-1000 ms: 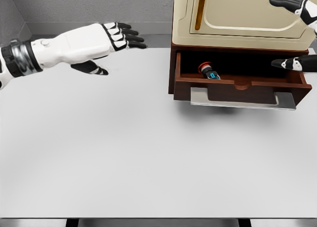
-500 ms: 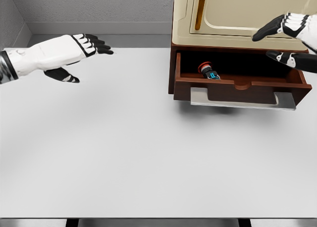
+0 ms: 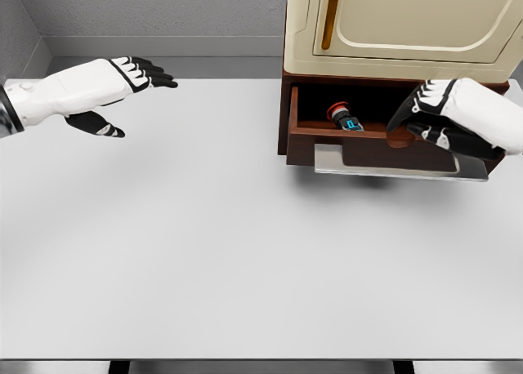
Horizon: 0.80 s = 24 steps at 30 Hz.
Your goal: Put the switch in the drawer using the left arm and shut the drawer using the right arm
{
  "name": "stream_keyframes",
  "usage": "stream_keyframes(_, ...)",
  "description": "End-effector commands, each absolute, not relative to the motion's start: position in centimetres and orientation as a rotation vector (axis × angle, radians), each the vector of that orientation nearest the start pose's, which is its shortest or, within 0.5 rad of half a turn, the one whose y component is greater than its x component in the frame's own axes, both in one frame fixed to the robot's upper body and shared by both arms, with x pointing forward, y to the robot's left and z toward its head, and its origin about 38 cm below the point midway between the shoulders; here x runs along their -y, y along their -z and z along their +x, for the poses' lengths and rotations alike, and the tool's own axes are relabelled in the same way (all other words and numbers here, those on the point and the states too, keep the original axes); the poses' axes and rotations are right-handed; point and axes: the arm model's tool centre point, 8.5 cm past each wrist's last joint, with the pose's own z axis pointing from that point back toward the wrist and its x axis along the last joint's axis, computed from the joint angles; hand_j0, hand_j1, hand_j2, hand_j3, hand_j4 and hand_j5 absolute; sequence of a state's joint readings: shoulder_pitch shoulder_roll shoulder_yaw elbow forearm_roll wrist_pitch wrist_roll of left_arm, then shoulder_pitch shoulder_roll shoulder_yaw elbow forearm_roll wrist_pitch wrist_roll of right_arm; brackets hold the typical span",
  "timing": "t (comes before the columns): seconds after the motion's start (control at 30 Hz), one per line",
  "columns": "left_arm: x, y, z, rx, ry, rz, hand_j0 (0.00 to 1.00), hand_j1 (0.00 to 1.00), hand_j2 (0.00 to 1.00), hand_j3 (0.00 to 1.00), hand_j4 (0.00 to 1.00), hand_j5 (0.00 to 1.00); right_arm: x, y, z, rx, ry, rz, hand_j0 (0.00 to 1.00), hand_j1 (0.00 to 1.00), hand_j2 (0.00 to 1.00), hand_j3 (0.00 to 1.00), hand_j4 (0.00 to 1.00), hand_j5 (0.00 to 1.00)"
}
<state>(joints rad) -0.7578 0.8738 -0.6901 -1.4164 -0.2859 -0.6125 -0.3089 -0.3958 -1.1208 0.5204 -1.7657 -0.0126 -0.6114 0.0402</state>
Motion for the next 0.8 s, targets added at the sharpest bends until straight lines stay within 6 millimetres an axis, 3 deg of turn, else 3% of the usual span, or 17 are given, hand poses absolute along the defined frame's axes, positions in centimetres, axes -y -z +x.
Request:
stream_keyframes(0.0,-31.0,-26.9,44.9,1.683,1.925,0.485,1.00,1.00,1.00,1.00,1.00,1.00,32.7,-28.5,35.9,1.991,-1.582,-0.268,0.50,0.50,0.50,0.50,0.50,0.50)
stream_keyframes(0.23,-30.8,-27.0,44.9,1.689,1.928,0.482,1.00,1.00,1.00,1.00,1.00,1.00,33.3,-29.2,35.8,1.983,-1.587,-0.286,0.47,0.47,0.47,0.47,0.47,0.47)
stream_keyframes(0.57,-30.9,-26.8,44.9,1.683,1.925,0.481,1.00,1.00,1.00,1.00,1.00,1.00,33.8,-27.3,36.3,1.929,-1.581,-0.273,0.47,0.47,0.47,0.47,0.47,0.47)
stream_keyframes(0.67,-31.0,-26.9,44.9,1.685,1.923,0.481,1.00,1.00,1.00,1.00,1.00,1.00,33.0,-26.8,36.2,1.924,-1.598,-0.240,0.45,0.45,0.45,0.45,0.45,0.45)
stream_keyframes(0.77,-30.9,-26.8,44.9,1.686,1.923,0.476,1.00,1.00,1.00,1.00,1.00,1.00,31.9,-27.6,36.5,1.952,-1.622,-0.228,0.43,0.43,0.43,0.43,0.43,0.43)
